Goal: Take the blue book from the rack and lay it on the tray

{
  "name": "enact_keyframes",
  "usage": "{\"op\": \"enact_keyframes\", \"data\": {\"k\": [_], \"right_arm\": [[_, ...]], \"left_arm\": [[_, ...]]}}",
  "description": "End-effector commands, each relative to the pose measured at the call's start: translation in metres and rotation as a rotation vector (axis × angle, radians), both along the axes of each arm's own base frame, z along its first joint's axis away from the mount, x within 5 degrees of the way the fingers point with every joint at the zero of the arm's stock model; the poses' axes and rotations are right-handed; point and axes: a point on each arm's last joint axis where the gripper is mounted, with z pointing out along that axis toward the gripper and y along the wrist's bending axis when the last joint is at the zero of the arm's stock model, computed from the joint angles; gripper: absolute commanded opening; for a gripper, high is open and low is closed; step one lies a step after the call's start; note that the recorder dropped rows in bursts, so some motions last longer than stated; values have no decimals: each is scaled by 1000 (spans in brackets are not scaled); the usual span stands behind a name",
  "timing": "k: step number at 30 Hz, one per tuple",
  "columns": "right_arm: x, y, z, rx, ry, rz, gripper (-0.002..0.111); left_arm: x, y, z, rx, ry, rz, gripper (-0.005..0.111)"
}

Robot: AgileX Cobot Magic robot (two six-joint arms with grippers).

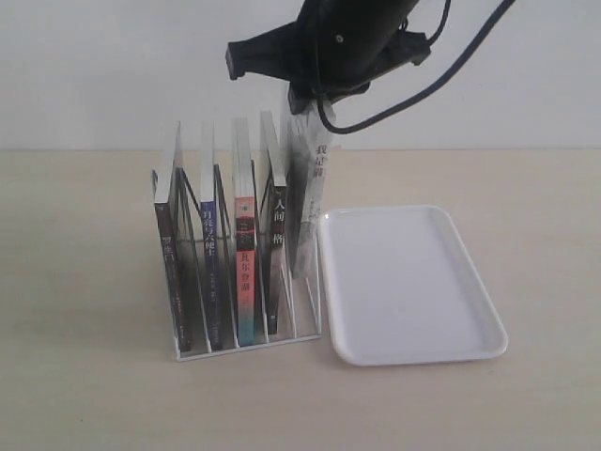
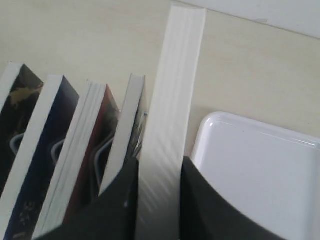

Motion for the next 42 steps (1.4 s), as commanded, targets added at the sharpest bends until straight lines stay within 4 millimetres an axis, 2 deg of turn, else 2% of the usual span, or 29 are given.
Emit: {"op": "enact_keyframes", "data": {"k": [1, 5, 13, 17, 25, 26, 28, 30, 33, 34, 37, 42], "right_arm": [[-8, -3, 34, 6, -66, -7, 0], [-9, -4, 42, 6, -68, -11, 0], [-10, -4, 38, 1, -31, -25, 0], [-6, 0, 27, -25, 3, -28, 0], [6, 14, -9, -77, 71, -61, 1], [6, 17, -11, -87, 71, -55, 3], [7, 20, -15, -121, 51, -47, 13], [7, 23, -18, -141, 36, -38, 32], [5, 27, -18, -147, 19, -9, 66], [3, 29, -18, -146, 17, -4, 71], [2, 30, -18, -159, 11, 15, 71], [1, 26, -15, -191, 21, 4, 55]], "left_arm": [[0, 0, 0, -8, -8, 5, 5], [0, 0, 0, -8, -8, 5, 5], [0, 0, 0, -8, -8, 5, 5], [0, 0, 0, -8, -8, 5, 5], [0, 0, 0, -8, -8, 5, 5], [0, 0, 0, -8, -8, 5, 5], [0, 0, 0, -8, -8, 5, 5], [0, 0, 0, -8, -8, 5, 5], [0, 0, 0, -8, -8, 5, 5], [0, 0, 0, -8, -8, 5, 5], [0, 0, 0, -8, -8, 5, 5], [0, 0, 0, -8, -8, 5, 5]]}}
